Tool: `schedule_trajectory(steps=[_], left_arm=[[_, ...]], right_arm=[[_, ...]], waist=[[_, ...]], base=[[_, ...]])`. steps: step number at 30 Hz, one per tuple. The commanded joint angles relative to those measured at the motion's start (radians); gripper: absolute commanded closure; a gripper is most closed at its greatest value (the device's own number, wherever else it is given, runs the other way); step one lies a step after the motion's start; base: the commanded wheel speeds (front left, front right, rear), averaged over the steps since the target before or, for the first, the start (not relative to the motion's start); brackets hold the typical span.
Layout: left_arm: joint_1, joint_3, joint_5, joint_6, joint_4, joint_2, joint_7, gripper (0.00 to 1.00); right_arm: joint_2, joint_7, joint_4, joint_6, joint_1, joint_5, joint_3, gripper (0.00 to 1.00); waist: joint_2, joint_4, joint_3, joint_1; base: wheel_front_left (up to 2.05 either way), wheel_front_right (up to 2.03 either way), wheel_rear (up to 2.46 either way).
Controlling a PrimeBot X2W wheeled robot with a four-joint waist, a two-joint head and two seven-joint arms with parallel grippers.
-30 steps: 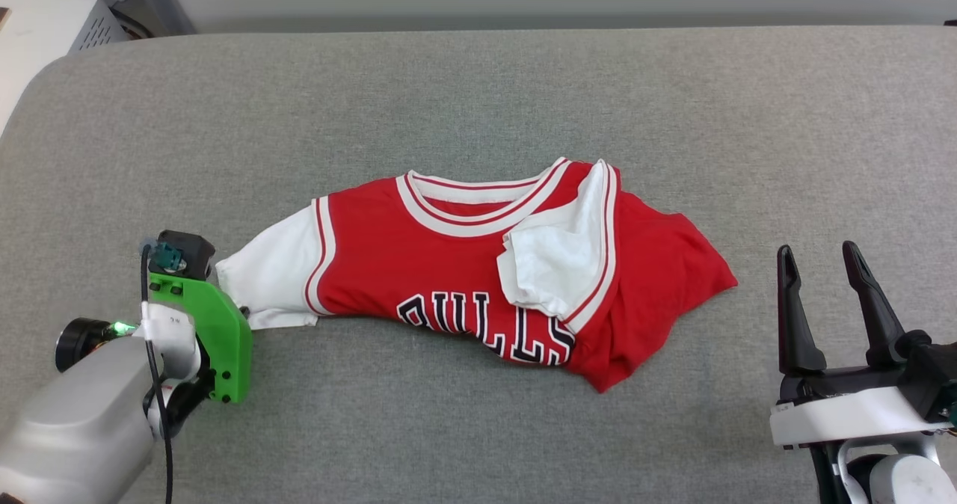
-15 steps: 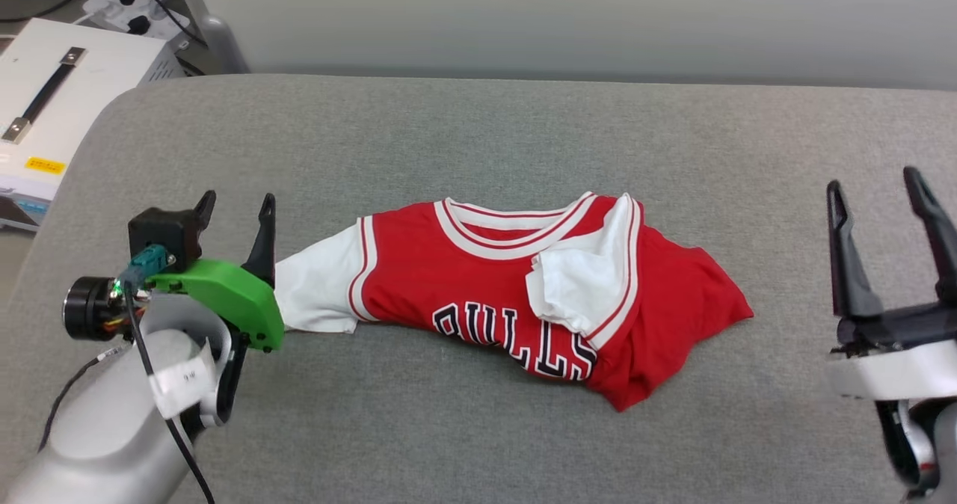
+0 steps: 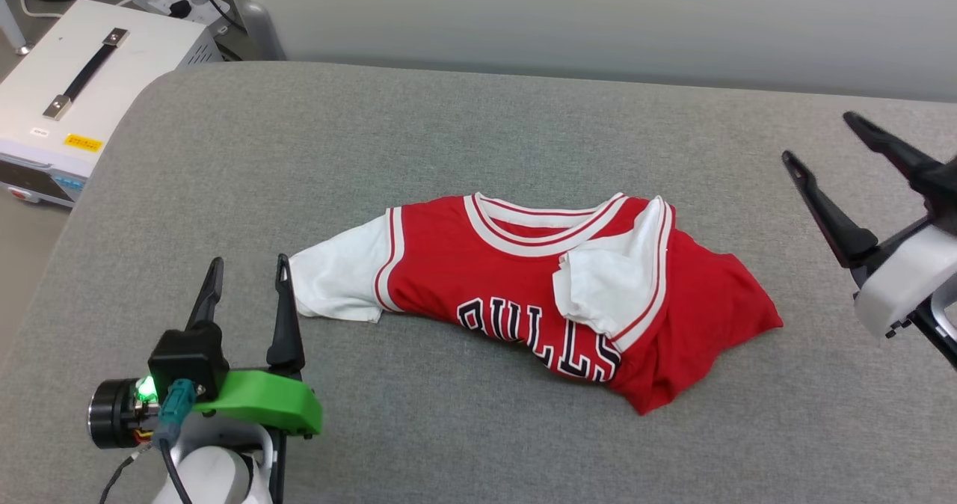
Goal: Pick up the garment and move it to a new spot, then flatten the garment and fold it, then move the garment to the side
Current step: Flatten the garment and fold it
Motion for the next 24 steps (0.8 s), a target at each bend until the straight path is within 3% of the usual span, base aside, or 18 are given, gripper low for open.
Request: schedule_trajectory(steps=[1,5,11,15,24], left_arm=[[0.024,0.018,0.032,-0.015,-0.008,-0.022,-0.006,0.00],[0.046,0.067,0.096,-0.045,-0.022,-0.081,-0.006,0.00],[0.045,0.123,0.170,-0.100,-0.035,-0.164,-0.006,0.00],[0.025,0.161,0.211,-0.143,-0.041,-0.214,-0.006,0.00],[-0.010,0.229,0.286,-0.220,-0.029,-0.296,-0.006,0.00]], right_arm=[[-0.043,0.077,-0.010,-0.001,-0.046,0.063,0.053,0.00],[-0.140,0.327,-0.028,-0.001,-0.135,0.242,0.205,0.00],[-0.184,0.638,-0.001,-0.001,-0.227,0.415,0.363,0.00],[-0.164,0.700,0.080,-0.001,-0.286,0.430,0.437,0.00],[-0.075,0.656,0.348,-0.001,-0.331,0.447,0.631,0.00]], waist=[[0.0000,0.003,0.014,0.0000],[0.0000,0.009,0.045,0.0000],[0.0000,0.024,0.101,0.0000],[0.0000,0.041,0.152,0.0000],[0.0000,0.070,0.214,0.0000]], base=[[0.00,0.00,0.00],[0.00,0.00,0.00],[0.00,0.00,0.00],[0.00,0.00,0.00],[0.00,0.00,0.00]])
